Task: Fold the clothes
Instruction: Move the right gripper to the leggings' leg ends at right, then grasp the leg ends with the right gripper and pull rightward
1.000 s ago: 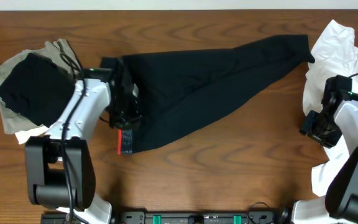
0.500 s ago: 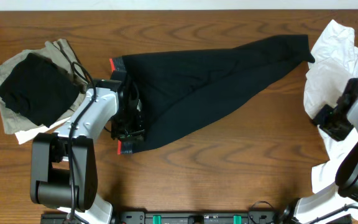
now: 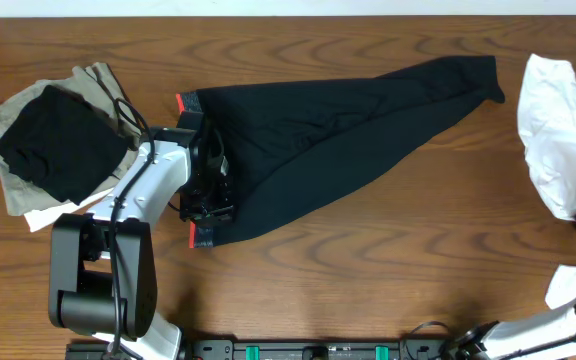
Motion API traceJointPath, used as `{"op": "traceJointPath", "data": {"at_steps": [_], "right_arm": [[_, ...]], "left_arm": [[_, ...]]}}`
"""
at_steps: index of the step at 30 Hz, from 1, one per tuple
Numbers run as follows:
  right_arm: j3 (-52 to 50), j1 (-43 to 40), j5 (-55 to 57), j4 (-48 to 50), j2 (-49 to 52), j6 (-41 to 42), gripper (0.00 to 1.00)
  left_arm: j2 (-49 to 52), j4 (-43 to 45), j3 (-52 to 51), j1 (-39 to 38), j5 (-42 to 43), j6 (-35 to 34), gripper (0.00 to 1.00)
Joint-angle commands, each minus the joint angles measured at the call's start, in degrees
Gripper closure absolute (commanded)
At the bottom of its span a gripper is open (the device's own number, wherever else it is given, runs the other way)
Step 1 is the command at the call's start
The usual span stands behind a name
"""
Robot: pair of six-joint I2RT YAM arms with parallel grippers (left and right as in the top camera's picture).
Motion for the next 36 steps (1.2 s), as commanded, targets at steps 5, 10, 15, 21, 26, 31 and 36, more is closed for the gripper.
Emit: {"op": "traceJointPath", "data": {"at_steps": [5,10,15,21,26,31,36], "right_arm": [[5.0,1.0,-28.0,-6.2,0.3,-7.3,0.51],[8.0,9.7,-28.4,-6.9,-8.7,-9.3,0.48],[8.1,22.1,-23.0,-5.4,-13.4,-14.3,0.39],[7.2,34.6,-11.8,1.1,-8.7,-14.5,0.32],[7.2,39.1,-10.5,11.3,-0.6,-11.3,0.34],[7.2,40.0,-10.1,21.8,7.1,-3.8,0.37],[7.2,40.4,-10.2,26.2,13.2,-0.4,0.39]], "left_arm": [[0.0,0.3,-0.3,0.1,-0.7,-0.3,0.76],[0.0,0.3,-0.3,0.1,-0.7,-0.3,0.76],[0.0,1.0,-0.3,0.1,-0.7,-0.3,0.76],[0.0,1.4,-0.3,0.1,-0.7,-0.3,0.75],[0.0,1.4,-0.3,0.1,-0.7,-0.3,0.66],[0.0,1.4,-0.3,0.1,-0.7,-0.3,0.65],[0.0,1.4,-0.3,0.1,-0.7,-0.3,0.65]]}}
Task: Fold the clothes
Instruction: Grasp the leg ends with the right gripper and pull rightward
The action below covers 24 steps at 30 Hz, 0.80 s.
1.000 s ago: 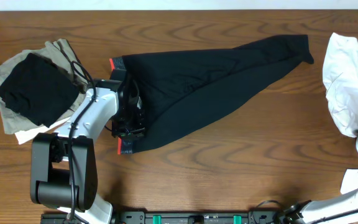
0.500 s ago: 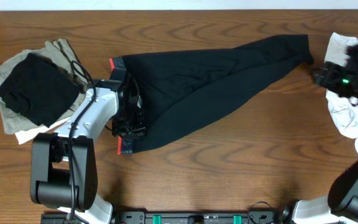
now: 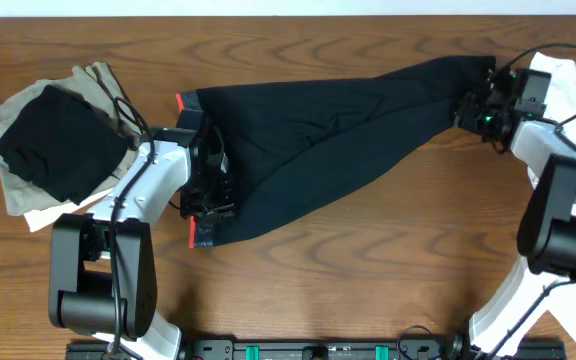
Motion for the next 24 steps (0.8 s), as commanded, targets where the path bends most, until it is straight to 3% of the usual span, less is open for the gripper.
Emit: {"op": "traceJointPath", "data": {"at_steps": [1,5,9,10,15,24], "right_arm": [[-0.4,0.9,0.3,1.2,3.4,4.0,0.40],[-0.4,1.2,0.3,1.7,5.2,3.9,0.48],[-0.4,1.6,-0.8,1.8,5.0,3.9,0.94],[-0.4,1.6,-1.3,1.6,5.0,3.9,0.98],[-0.4,0.8,-0.9,-4.5,1.2,3.2,0.99],[-0.3,-4.6,17.1,-33.7,-22.5,4.8,0.99]], "left_arm": [[0.1,-0.3,-0.3,0.1,-0.5,-0.2,0.65],[0.0,-0.3,-0.3,0.1,-0.5,-0.2,0.65],[0.1,-0.3,-0.3,0.1,-0.5,-0.1,0.64],[0.0,-0.3,-0.3,0.1,-0.5,-0.1,0.64],[0.0,-0.3,-0.3,0.1,-0.5,-0.1,0.64],[0.0,-0.3,-0.3,0.1,-0.5,-0.1,0.64]]}}
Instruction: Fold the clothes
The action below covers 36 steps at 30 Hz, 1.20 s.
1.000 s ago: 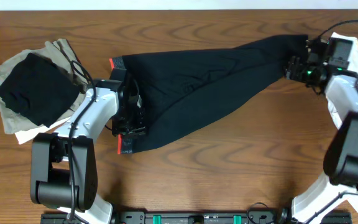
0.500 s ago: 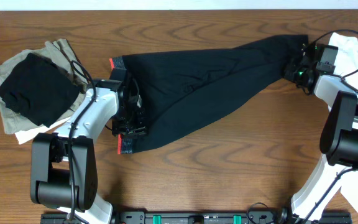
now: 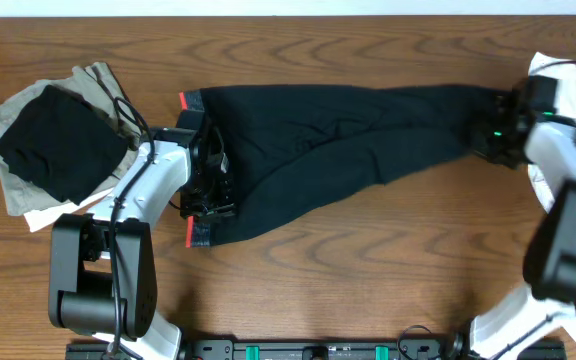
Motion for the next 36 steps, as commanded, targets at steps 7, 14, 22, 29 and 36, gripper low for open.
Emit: {"op": "traceJointPath", "data": {"at_steps": [7,14,22,29,36], "right_arm": [[0.2,-3.3,20.1,-14.6,-14.8,0.9,0.96],[0.1,-4.0,22.7,-23.6,-13.9,1.1,0.65],[0.1,-4.1,23.2,-24.2,-13.9,1.2,0.60],[0.0,-4.1,19.3,-24.1,-13.9,1.1,0.55],[0.0,-4.1,19.1,-24.2,-13.9,1.1,0.53]], "left_arm": [[0.1,-0.7,-0.3,0.1,-0.5,-0.1,0.64],[0.1,-2.6,-0.3,0.1,-0.5,-0.1,0.64],[0.1,-3.9,-0.3,0.1,-0.5,-0.1,0.64],[0.1,-2.3,-2.6,0.0,-0.4,-0.2,0.64],[0.1,2.5,-7.8,0.0,-0.5,-3.0,0.64]]}}
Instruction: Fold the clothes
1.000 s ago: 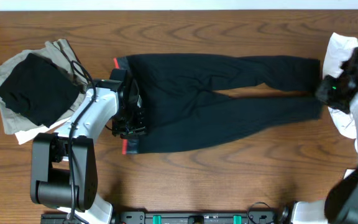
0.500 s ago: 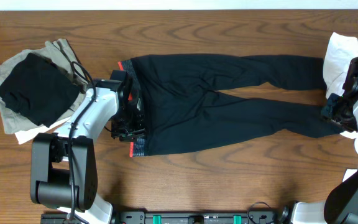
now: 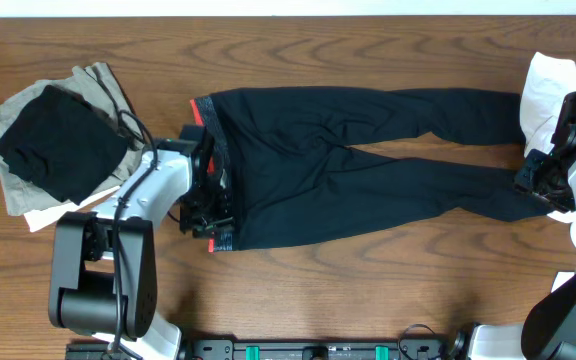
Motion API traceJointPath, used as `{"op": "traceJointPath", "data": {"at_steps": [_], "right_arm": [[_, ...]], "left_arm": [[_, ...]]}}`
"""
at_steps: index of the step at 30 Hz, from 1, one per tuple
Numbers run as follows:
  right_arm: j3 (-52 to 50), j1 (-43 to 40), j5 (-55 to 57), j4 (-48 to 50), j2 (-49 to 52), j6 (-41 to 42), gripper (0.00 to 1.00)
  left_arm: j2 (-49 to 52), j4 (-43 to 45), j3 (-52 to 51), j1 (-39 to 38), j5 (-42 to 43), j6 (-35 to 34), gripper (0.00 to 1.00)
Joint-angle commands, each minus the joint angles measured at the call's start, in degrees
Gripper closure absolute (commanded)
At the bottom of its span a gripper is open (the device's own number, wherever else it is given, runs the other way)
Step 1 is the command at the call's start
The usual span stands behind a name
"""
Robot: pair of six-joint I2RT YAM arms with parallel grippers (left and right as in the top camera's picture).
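Black trousers (image 3: 318, 160) lie spread across the table, waistband with red trim (image 3: 212, 150) at the left, legs pointing right. The upper leg (image 3: 448, 102) reaches the far right; the lower leg (image 3: 438, 195) runs beneath it, parted from it by a narrow wedge of table. My left gripper (image 3: 208, 212) is at the lower end of the waistband and looks shut on it. At the cuff of the lower leg, my right gripper (image 3: 528, 186) is shut on the fabric.
A stack of folded clothes (image 3: 53, 145), black on top of beige and white, sits at the left edge. A crumpled white garment (image 3: 548, 85) lies at the right edge behind the right arm. The left arm's base (image 3: 93, 275) stands at front left.
My right gripper has moved toward the front right with the lower leg's cuff, so the two legs now lie apart and straighter. The waistband has shifted slightly right; the left gripper stays on it.
At first the trousers lay slanted with both legs bunched toward the back right, my left gripper on the waistband and the right arm off at the front corner. Then the right gripper was at the leg ends, then lower with them, and now the legs are spread.
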Motion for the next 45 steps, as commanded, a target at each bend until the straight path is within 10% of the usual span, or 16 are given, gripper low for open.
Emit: {"op": "traceJointPath", "data": {"at_steps": [1,13,32,45], "right_arm": [[-0.2,-0.4,-0.4,-0.2,0.4,0.3,0.53],[-0.2,-0.4,-1.1,-0.6,0.4,0.1,0.53],[-1.6,-0.6,-1.8,-3.3,0.4,-1.0,0.42],[-14.7,-2.6,-4.1,13.7,0.4,-0.9,0.38]], "left_arm": [[0.1,1.8,-2.4,0.0,-0.5,-1.9,0.64],[0.5,9.9,-11.7,1.9,-11.2,-7.6,0.58],[0.5,16.5,-11.7,25.9,-12.4,-7.6,0.58],[0.5,16.5,-11.7,25.9,-10.3,-7.4,0.58]]}}
